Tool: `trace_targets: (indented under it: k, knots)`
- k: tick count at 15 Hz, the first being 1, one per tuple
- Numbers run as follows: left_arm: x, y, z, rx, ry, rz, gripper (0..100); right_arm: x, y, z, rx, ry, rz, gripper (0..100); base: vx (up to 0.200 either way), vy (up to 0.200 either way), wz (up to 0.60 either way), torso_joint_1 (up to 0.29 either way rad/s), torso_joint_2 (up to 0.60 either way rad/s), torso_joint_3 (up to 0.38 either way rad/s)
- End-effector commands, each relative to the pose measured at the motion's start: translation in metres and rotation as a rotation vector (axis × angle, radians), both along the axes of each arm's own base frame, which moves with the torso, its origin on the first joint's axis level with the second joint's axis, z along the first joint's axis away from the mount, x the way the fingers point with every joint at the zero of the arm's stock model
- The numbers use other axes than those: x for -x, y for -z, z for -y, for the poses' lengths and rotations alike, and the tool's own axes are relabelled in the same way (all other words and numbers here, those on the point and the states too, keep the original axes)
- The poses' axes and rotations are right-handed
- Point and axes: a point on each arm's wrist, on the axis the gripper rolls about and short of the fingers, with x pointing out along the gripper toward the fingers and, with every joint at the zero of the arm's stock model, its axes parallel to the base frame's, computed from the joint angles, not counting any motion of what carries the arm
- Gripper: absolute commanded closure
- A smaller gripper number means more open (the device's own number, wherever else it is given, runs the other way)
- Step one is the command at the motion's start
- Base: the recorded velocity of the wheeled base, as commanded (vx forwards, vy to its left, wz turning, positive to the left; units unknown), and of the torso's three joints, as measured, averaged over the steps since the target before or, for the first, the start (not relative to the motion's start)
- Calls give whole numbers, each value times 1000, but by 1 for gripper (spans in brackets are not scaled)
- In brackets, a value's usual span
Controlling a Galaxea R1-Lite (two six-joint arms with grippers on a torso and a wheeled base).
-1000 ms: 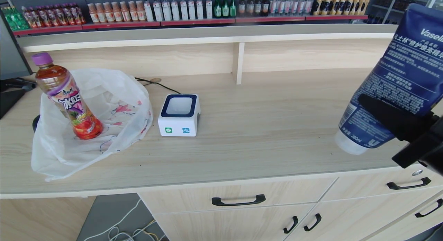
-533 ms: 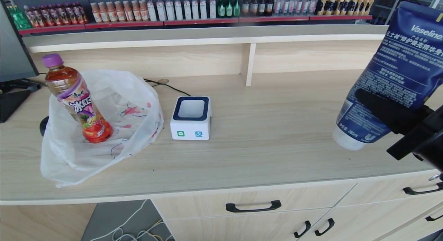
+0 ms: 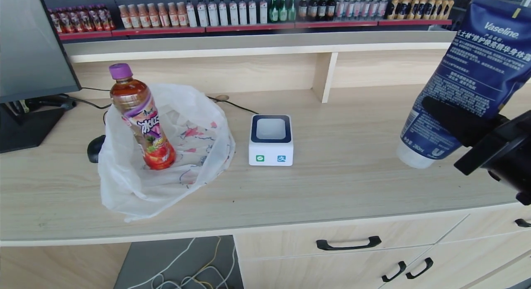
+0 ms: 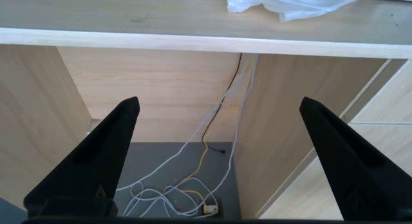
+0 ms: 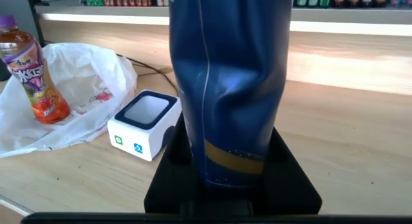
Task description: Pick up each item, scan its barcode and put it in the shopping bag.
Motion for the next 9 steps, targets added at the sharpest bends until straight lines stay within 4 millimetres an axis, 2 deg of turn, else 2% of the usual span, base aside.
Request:
trace_targets:
  k: [1,6,9]
  knots:
    - [0,0,0,1,0,-1,0,-4,1,-1,4,6,-8,100,0,200,0,-2,12,2]
    - [0,0,0,1,0,2,0,-2,2,0,1,6,-1,100,0,200,0,1,3,1]
    - [0,0,0,1,0,0,0,1,4,2,6,1,-3,100,0,0,0,0,0,0]
